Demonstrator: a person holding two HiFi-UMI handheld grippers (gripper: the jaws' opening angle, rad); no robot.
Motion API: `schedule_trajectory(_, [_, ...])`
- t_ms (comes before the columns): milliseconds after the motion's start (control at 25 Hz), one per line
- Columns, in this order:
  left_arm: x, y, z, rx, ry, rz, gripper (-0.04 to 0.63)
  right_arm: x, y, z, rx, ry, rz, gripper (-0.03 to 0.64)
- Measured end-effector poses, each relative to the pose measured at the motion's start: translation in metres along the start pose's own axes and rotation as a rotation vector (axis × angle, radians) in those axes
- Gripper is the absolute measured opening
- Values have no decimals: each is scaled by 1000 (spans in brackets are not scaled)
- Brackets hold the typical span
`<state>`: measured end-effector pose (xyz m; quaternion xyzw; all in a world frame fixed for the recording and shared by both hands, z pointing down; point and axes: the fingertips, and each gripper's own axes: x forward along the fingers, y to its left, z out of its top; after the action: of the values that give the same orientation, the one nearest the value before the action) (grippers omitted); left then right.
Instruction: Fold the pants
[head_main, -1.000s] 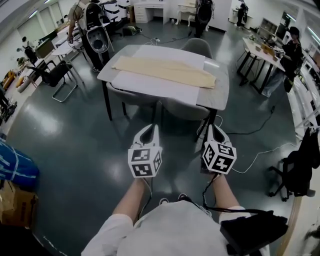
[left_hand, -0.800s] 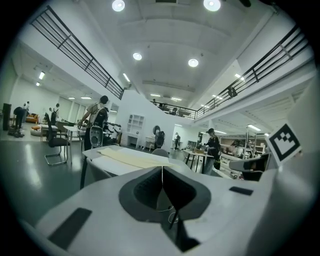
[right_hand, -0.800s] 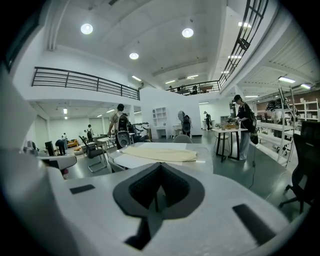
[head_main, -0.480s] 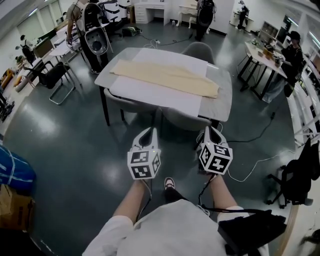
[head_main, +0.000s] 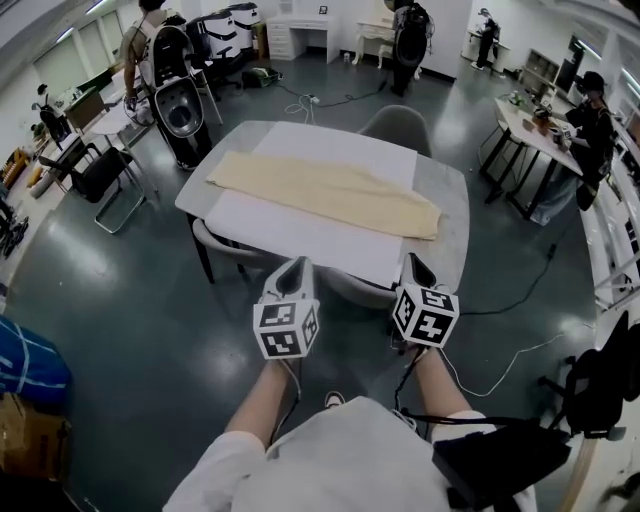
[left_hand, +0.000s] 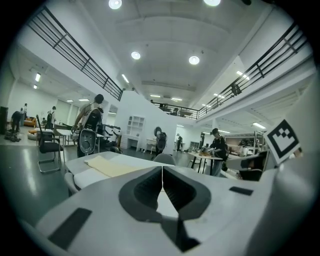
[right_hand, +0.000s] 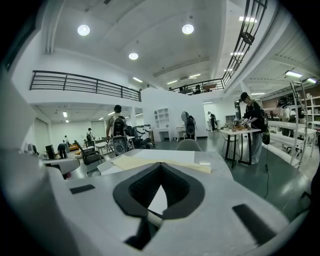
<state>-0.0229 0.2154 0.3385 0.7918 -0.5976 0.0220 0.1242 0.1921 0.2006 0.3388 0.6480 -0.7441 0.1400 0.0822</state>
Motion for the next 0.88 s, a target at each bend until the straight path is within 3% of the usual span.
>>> schedule_trajectory(520, [119,57,12,7,38,42,9,140,-7,10,53,64,28,-8])
schedule_trajectory(880, [234,122,32,0,55,-43,9,245,15,36,104,58,-46,-8])
